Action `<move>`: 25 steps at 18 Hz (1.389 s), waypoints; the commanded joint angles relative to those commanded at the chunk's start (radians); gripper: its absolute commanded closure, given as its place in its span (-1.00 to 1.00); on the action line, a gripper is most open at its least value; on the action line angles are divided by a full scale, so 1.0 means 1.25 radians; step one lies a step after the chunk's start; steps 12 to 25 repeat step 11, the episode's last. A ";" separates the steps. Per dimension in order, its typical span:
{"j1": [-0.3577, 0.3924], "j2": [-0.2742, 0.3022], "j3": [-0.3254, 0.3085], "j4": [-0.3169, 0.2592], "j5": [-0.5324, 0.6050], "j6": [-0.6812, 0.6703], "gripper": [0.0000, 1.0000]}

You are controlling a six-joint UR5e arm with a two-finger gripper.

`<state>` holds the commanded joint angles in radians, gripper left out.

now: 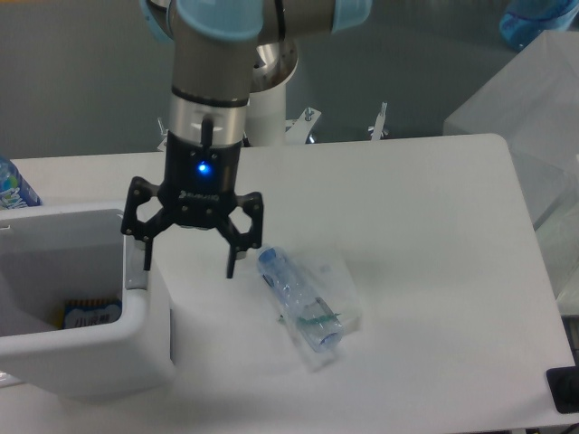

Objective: Open the trash can
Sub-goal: 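Push the lid edge with the gripper to swing the lid open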

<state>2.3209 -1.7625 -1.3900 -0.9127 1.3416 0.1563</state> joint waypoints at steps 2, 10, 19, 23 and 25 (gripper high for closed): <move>0.001 0.001 -0.004 -0.011 0.107 0.072 -1.00; 0.071 0.011 -0.005 -0.156 0.250 0.413 -1.00; 0.080 0.013 -0.006 -0.164 0.251 0.433 -1.00; 0.080 0.013 -0.006 -0.164 0.251 0.433 -1.00; 0.080 0.013 -0.006 -0.164 0.251 0.433 -1.00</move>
